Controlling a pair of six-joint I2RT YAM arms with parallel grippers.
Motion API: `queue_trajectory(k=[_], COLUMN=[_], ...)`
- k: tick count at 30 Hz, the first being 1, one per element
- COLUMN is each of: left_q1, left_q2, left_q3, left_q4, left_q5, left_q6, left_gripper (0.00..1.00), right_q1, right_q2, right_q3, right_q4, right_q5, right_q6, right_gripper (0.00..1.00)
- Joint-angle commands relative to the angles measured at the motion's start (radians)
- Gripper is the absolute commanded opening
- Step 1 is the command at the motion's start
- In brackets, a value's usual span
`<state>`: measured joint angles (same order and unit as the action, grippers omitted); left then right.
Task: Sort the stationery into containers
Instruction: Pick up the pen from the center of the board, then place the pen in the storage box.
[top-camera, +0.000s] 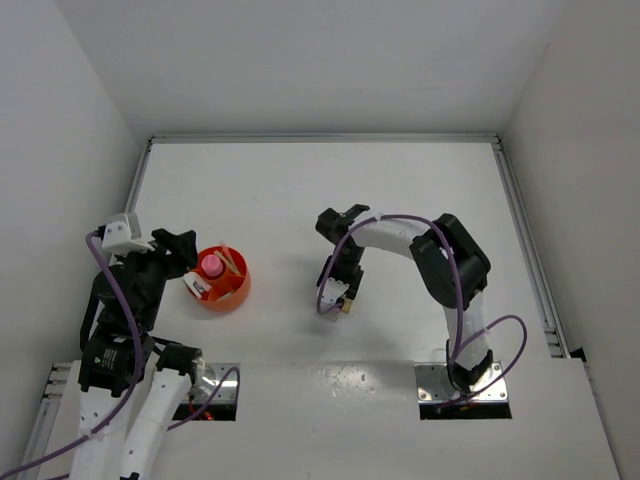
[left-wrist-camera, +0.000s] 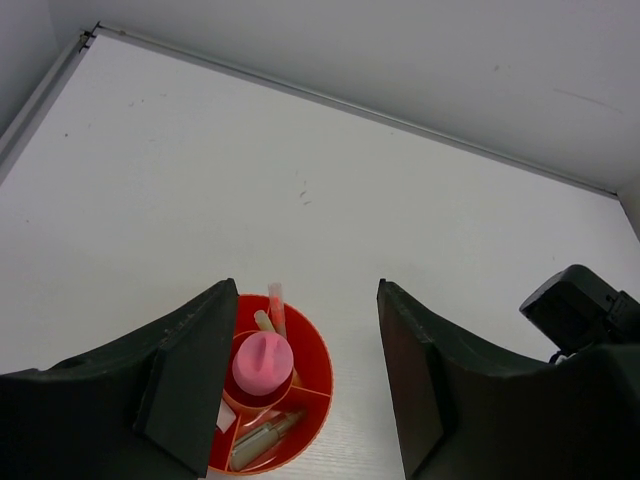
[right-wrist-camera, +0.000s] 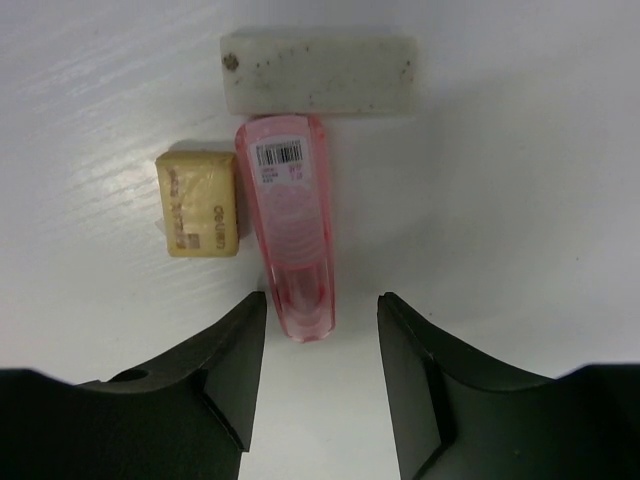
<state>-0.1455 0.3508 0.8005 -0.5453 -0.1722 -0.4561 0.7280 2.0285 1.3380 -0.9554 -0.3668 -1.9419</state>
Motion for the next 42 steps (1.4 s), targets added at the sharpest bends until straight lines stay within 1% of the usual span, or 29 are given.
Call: queue_trajectory(k=[1,8,14,16,19,20,23,25,26,27,29,30,31,33,34,35,36,37,38,39,41,42], left_q1=[-0.009,-0.009,-0.009,-0.009,-0.009,-0.009,-0.009,-0.009,-0.009,-0.009,-0.009,-0.009,-0.009,-0.009,-0.009,-0.009,-0.009,-0.009,-0.009,-0.009,-0.009,-0.009], left_q2=[-0.007,-0.016,-0.026,-0.026,-0.026,-0.035,-0.035,-0.035,-0.035,-0.035,-0.035,-0.035,-0.026,-0.026,-0.026,-0.026,-0.026,-0.026,-0.026,-0.026,-0.026,-0.026], left_q3=[0.02,0.02,0.02,0.02,0.02,0.02,0.02,0.02,0.02,0.02,0.029,0.029,0.029,0.029,0.029,0.029,0.029,0.029,0.038,0.039,0.048,0.048], left_q4=[0.007,0.007,0.007,0.007,-0.002,-0.002,-0.002,-0.002,-0.002,-0.002,-0.002,-0.002,-0.002,-0.002,-0.002,-0.002,-0.002,-0.002,-0.002,-0.002,-0.002,-0.002], left_q5=[-0.001,-0.001,-0.001,-0.001,-0.001,-0.001,-0.01,-0.01,-0.01,-0.01,-0.01,-0.01,-0.01,-0.01,-0.01,-0.01,-0.01,-0.01,-0.01,-0.021,-0.021,-0.032], left_q6=[0.004,0.004,0.004,0.004,0.004,0.004,0.004,0.004,0.004,0.004,0.004,0.004,0.004,0.004,0.004,0.004,0.004,0.004,0.004,0.004,0.004,0.004], left_gripper=[0.64,0.64,0.64,0.64,0.64,0.64,0.64,0.64,0.64,0.64,0.64,0.64,0.64,0.64,0.64,0.64,0.64,0.64,0.64,0.64,0.64,0.64], right_q1=[0.019,0.071,0.091,0.102,0.111,0.111,0.111,0.111,0.111,0.111,0.111,0.102,0.102,0.102,0.102,0.102,0.102,0.102,0.093,0.084,0.083,0.083], right_q2=[0.026,0.016,0.007,0.007,0.033,0.044,0.044,0.033,0.003,-0.011,-0.037,-0.063,-0.073,-0.073,-0.073,-0.061,-0.06,-0.047,-0.047,-0.036,-0.005,0.005], right_q3=[0.016,-0.017,-0.06,-0.06,-0.051,-0.04,-0.031,-0.02,-0.02,-0.001,0.026,0.061,0.085,0.192,0.237,0.277,0.344,0.364,0.389,0.398,0.441,0.441], right_q4=[-0.043,-0.065,-0.083,-0.083,-0.074,-0.074,-0.074,-0.04,0.005,0.036,0.11,0.198,0.233,0.341,0.363,0.383,0.442,0.481,0.525,0.603,0.636,0.685], right_q5=[-0.057,-0.066,-0.066,-0.066,-0.057,-0.057,-0.067,-0.067,-0.076,-0.077,-0.086,-0.095,-0.109,-0.141,-0.176,-0.201,-0.224,-0.251,-0.329,-0.368,-0.476,-0.565], right_q6=[-0.032,-0.032,-0.032,-0.032,-0.023,-0.014,0.01,0.046,0.069,0.101,0.249,0.32,0.471,0.71,0.938,1.045,1.155,1.266,1.47,1.562,1.745,1.799], right_gripper=[0.49,0.49,0.49,0.47,0.33,0.25,0.13,0.09,0.06,0.04,0.0,0.0,0.0,0.0,0.0,0.0,0.0,0.0,0.0,0.0,0.0,0.0])
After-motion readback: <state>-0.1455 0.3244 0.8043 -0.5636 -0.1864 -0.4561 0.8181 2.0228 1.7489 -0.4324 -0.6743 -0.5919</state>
